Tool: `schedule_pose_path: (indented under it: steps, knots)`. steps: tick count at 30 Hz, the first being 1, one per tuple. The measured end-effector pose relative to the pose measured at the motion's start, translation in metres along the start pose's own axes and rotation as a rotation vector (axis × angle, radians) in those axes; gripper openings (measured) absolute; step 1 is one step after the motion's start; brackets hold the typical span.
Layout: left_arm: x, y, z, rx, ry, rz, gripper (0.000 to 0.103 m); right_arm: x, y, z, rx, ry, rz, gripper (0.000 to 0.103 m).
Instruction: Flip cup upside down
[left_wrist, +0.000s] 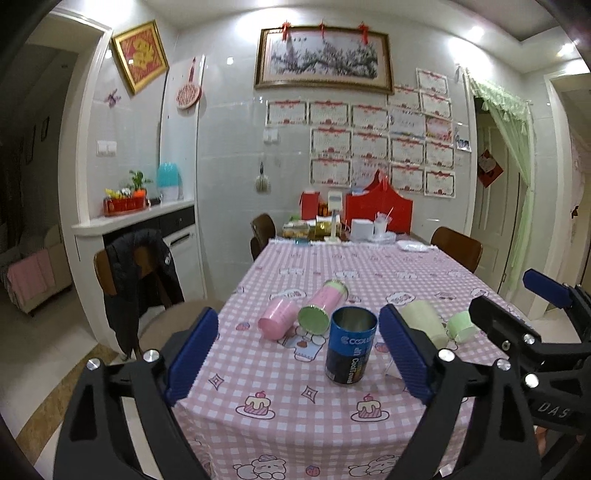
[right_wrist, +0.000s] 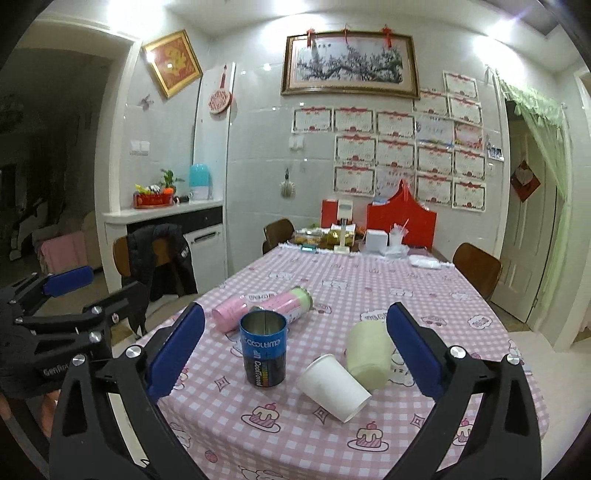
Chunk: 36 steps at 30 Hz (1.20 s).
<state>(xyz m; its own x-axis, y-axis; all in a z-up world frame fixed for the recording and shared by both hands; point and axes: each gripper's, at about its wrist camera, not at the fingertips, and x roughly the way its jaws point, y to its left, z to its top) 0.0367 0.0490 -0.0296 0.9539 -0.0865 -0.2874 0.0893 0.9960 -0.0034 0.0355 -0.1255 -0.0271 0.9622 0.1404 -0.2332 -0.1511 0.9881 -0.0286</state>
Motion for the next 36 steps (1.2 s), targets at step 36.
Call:
schedule_pose_path:
  steps: [36]
  knots:
    - [-0.036, -0.022, -0.002, 0.052, -0.194, 0.039, 0.088, -0.032, -0.003, -0.011, -0.008, -0.118, -0.074, 0.095]
